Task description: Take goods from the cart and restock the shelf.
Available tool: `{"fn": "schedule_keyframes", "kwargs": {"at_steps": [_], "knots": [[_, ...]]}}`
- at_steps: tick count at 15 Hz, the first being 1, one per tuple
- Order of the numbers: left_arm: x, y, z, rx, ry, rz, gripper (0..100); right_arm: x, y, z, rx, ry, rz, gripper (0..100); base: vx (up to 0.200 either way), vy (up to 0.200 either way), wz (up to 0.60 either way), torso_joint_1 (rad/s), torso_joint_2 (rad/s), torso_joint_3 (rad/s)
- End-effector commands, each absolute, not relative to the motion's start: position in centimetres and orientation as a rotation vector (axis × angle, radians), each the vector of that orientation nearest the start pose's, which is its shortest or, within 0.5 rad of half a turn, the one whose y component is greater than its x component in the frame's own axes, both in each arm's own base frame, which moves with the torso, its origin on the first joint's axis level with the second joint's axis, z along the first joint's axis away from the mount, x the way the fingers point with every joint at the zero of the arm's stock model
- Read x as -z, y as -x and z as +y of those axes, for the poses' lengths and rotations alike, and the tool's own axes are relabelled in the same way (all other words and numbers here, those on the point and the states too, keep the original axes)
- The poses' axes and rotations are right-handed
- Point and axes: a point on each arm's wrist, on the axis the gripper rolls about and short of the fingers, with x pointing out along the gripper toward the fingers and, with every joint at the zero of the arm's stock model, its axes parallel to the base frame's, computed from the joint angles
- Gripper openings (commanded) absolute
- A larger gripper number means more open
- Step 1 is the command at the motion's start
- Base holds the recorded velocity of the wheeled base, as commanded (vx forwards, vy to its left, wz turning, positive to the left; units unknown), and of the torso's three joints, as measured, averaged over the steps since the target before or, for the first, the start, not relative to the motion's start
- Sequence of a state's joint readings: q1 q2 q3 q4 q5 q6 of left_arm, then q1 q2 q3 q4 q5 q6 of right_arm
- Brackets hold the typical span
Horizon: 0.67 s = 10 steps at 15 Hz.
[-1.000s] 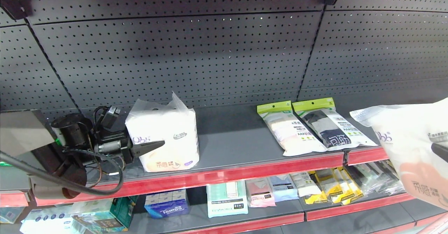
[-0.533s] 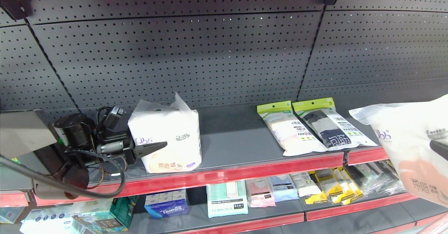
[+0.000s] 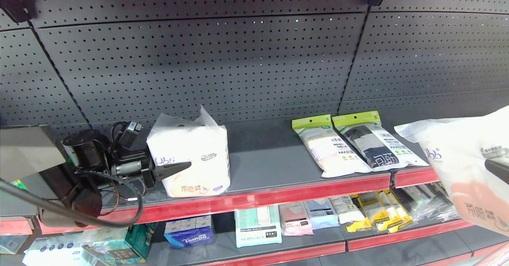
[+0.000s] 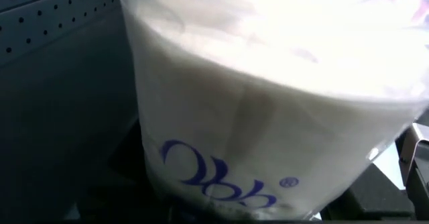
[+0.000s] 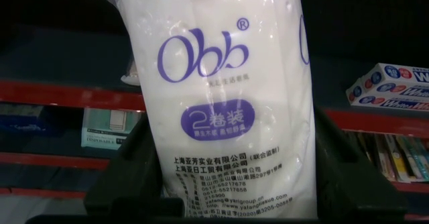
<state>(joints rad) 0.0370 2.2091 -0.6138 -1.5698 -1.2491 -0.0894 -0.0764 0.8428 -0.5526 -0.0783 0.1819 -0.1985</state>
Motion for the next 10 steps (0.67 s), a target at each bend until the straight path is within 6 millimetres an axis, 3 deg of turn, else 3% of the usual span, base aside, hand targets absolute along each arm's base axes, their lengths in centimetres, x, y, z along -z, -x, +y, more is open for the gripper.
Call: {"fn": "schedule_keyframes", "kwargs": {"at_steps": [1, 10], "knots": [[-6.08, -33.66, -0.89, 1.208, 0.098, 0.081, 0, -22.46, -9.05, -0.29, -0.126, 0.17, 0.203, 0, 0.0, 0.0, 0.0, 0.0, 0.0, 0.0], [-6.33, -33.86, -1.14, 1.214, 0.068, 0.055, 0, -22.45, -9.08, -0.29, -0.127, 0.17, 0.205, 0, 0.0, 0.0, 0.0, 0.0, 0.0, 0.0]]}}
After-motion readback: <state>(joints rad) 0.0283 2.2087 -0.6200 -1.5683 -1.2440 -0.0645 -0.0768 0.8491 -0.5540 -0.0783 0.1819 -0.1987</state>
